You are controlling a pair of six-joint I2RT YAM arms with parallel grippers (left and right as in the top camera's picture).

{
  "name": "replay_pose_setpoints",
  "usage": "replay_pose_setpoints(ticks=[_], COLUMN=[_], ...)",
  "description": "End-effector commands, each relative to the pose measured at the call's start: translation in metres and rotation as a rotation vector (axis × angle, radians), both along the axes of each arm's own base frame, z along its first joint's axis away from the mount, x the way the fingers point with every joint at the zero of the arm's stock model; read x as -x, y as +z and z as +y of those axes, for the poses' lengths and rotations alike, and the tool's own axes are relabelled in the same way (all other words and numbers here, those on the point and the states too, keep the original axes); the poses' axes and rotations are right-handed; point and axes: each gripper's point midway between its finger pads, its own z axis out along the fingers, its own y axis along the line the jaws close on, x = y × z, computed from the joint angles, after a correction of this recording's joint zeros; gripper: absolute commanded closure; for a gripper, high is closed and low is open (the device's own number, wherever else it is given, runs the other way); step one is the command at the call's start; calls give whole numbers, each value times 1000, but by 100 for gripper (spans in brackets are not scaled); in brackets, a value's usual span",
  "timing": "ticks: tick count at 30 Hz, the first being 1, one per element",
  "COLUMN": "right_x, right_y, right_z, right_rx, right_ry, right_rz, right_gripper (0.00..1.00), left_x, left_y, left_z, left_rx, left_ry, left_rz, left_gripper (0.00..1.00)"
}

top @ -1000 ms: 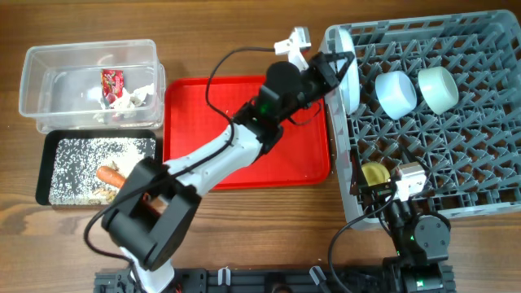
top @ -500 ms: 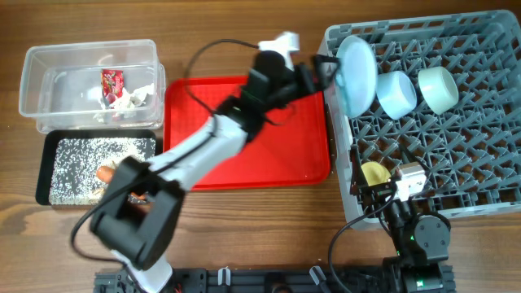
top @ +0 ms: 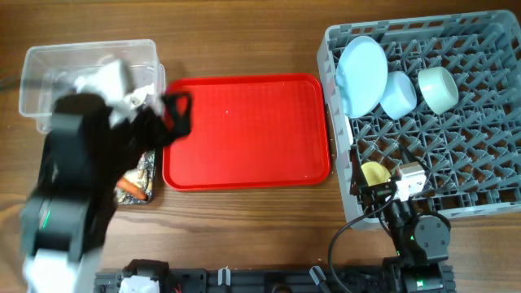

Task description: Sort waste into correct bins and load items into the dishwasher rack

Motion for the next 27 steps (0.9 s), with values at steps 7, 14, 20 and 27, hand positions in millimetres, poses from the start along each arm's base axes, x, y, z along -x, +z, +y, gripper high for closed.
replay_pose_setpoints(ticks=[7,14,20,27], right_x=[1,1,1,1], right_y=[1,1,1,1], right_z=[2,2,2,2], right_rx=[-1,-1,-1,-1], right_ry=[15,15,15,15], right_rz=[-8,-8,-8,-8], right_gripper=[0,0,0,0], left_x=[92,115,69,55], left_y=[34,-15,-59,-114], left_z=[35,67,69,65], left_rx=[-130,-236,-187,-150], left_ry=[73,205,240,227], left_rz=[-184,-79,-245,-393], left_gripper=[0,0,0,0])
